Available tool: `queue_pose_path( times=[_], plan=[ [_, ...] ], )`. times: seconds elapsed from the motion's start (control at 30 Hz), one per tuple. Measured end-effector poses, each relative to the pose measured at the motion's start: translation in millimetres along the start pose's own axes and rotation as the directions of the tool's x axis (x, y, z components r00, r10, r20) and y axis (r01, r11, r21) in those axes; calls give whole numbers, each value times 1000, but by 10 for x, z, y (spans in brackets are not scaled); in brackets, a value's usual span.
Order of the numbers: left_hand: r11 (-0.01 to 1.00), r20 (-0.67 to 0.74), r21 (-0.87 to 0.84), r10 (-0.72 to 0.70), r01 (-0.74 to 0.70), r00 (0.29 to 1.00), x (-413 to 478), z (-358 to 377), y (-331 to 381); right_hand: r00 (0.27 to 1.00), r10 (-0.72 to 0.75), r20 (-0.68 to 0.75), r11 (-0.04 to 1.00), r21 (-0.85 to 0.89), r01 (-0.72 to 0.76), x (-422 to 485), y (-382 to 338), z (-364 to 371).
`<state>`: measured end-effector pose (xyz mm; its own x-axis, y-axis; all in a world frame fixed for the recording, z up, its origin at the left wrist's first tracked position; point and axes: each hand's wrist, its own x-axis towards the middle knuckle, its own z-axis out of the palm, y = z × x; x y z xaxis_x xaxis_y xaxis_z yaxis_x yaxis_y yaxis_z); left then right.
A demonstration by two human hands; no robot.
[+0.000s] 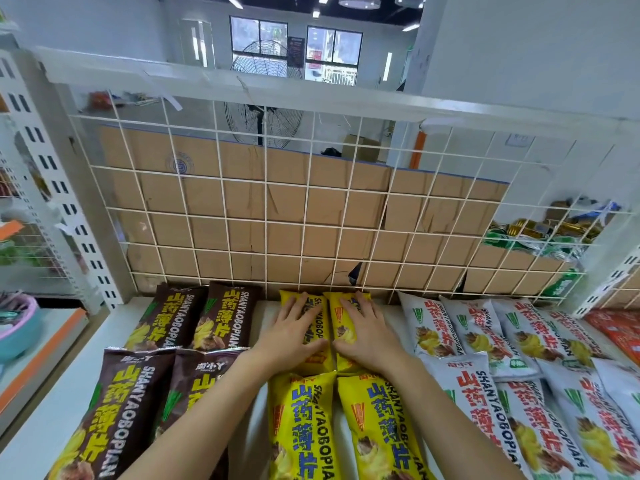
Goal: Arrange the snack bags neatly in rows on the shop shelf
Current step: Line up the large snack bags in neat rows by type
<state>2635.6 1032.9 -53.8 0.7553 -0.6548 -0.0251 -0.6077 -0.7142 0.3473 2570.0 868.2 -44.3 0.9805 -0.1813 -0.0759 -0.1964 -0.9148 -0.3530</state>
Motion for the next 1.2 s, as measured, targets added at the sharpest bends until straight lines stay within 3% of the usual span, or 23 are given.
queue_pose_path(
  times=[0.13, 0.2, 0.33, 0.43, 0.57, 0.67, 0.77, 0.93, 1.2],
  plan=[
    [997, -14, -73, -3, 2, 1000, -17, -25, 11, 999, 34, -24, 999, 9, -33, -29, -57, -6],
    [991, -67, -132, -5, -4, 998, -72, -76, 34, 994, 34, -102, 999, 22, -32, -69, -66, -36],
    [980, -213, -192, 17, -59, 977, -328, -229, 108, 948, -98, -303, 984, 115, 139, -244, -132, -177],
    [963, -258, -247, 37, -103, 965, -643, -298, 165, 951, -247, -185, 959, 96, 268, -430, -243, -242],
    [943, -253, -307, 54, -133, 966, -1101, -207, 220, 924, -383, 4, 922, -55, 382, -531, -335, -127],
    [936, -167, -320, 99, -149, 981, -1365, -79, 316, 935, -346, 78, 915, -194, 355, -525, -393, -53],
    [967, -123, -219, 108, -133, 987, -1507, 60, 414, 941, -317, 115, 908, -250, 336, -516, -466, -43],
    [991, -126, -91, 89, -101, 988, -1616, 199, 484, 952, -265, 156, 938, -190, 292, -480, -500, -38],
    [990, -154, -41, 124, -132, 980, -1649, 216, 490, 953, -278, 123, 959, 97, 267, -468, -526, -74]
  ],
)
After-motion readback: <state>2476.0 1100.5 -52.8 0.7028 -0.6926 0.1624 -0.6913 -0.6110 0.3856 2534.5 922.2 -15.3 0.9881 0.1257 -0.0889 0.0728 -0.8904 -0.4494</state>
